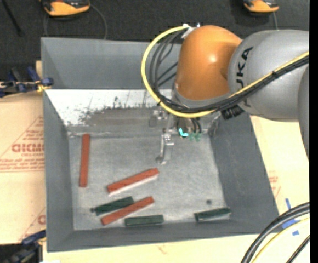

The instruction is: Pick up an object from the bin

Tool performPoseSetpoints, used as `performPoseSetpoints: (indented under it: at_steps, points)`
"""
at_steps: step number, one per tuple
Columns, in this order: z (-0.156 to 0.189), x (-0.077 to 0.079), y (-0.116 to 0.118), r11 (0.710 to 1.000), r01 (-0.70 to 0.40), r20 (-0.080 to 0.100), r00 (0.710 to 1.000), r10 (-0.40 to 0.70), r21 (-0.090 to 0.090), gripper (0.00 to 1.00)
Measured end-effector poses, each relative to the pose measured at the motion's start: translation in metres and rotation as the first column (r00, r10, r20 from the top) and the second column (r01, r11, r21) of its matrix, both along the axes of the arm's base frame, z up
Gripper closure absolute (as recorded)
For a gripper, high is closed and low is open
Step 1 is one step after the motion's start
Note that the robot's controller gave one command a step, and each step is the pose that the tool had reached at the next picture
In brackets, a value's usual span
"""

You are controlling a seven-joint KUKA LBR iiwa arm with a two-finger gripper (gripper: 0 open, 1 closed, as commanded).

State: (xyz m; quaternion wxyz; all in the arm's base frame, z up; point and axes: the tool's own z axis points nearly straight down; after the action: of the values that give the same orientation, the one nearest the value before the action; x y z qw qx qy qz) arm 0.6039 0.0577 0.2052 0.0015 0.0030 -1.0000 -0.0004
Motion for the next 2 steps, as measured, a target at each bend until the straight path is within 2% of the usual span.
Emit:
performPoseSetpoints:
  at_steps: [1,2]
  points:
    - [-0.1345,-0.0189,-0.0064,0.984,-0.177,0.007,0.984,0.177,-0.001,0.00]
    - [-0.1339,-0.0185,-0.0061,0.985,-0.175,0.008,0.985,0.175,0.000,1.00]
